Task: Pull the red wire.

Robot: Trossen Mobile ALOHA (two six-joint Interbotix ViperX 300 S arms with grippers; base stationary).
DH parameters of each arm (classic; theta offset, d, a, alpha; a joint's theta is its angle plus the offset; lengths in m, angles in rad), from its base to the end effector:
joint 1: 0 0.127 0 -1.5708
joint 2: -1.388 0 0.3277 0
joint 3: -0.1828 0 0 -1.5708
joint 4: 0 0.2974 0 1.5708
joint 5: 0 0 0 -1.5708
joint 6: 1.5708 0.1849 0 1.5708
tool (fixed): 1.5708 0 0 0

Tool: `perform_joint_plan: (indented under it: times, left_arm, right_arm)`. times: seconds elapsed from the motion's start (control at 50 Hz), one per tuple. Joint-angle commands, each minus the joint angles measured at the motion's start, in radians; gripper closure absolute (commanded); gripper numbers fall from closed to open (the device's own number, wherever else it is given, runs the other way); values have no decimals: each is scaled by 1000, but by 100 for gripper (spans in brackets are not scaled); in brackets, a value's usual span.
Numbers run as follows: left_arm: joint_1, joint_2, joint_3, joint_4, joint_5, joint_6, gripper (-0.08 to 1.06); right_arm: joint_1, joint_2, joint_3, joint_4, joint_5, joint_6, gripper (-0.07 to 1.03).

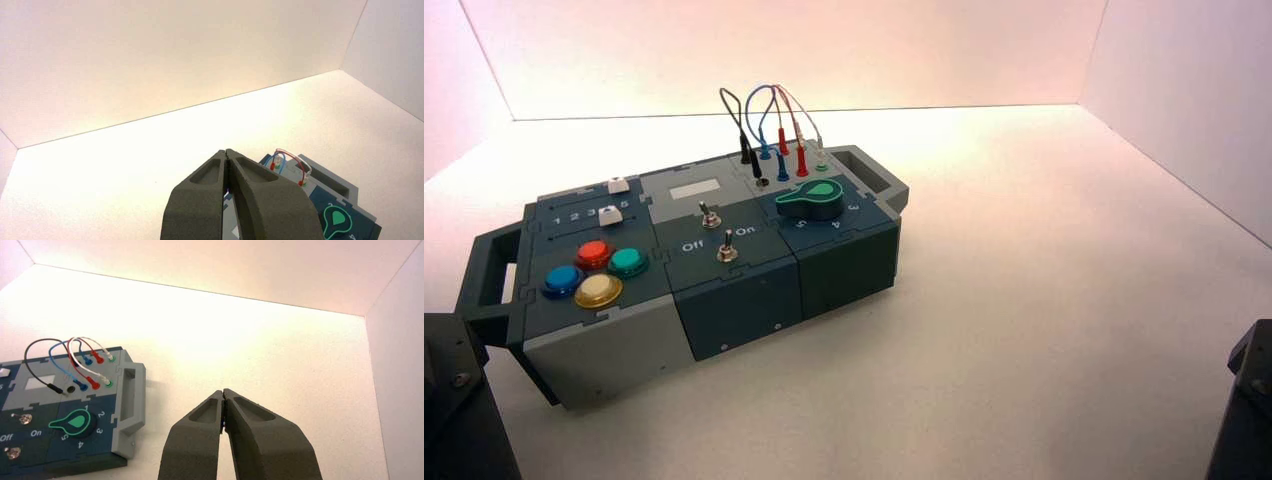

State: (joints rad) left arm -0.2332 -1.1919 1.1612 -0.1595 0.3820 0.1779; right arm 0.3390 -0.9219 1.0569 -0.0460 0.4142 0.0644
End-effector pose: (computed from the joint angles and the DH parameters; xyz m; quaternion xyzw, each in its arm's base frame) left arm 0.1857 -0.0554 0.2479 0.0295 0.1698 -0.1461 0.9742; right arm 0.2196 0.0738 0.2327 -0.0376 0.2683 0.1506 0.9507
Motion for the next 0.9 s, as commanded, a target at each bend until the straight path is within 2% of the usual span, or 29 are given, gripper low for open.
perform_joint_plan:
  times: [0.02,0.42,0.54,0.68,0.9]
  left_arm:
    - [2,6,-9,2,-8,0,101]
    - [2,11,-9,2,-11,3,101]
    - [2,18,-9,2,-14,3,101]
    - [9,29,-11,2,-15,3,101]
    - [44,54,-12,3,-14,2,101]
  right_arm:
    - [-6,3,-29,3,-5,0,98]
    - [11,3,-29,20,-2,0,98]
    - [75,14,-34,37,-3,-2,98]
    - [218,58,-55,38,11,-6,98]
    - [388,190,-94,51,20,-6,97]
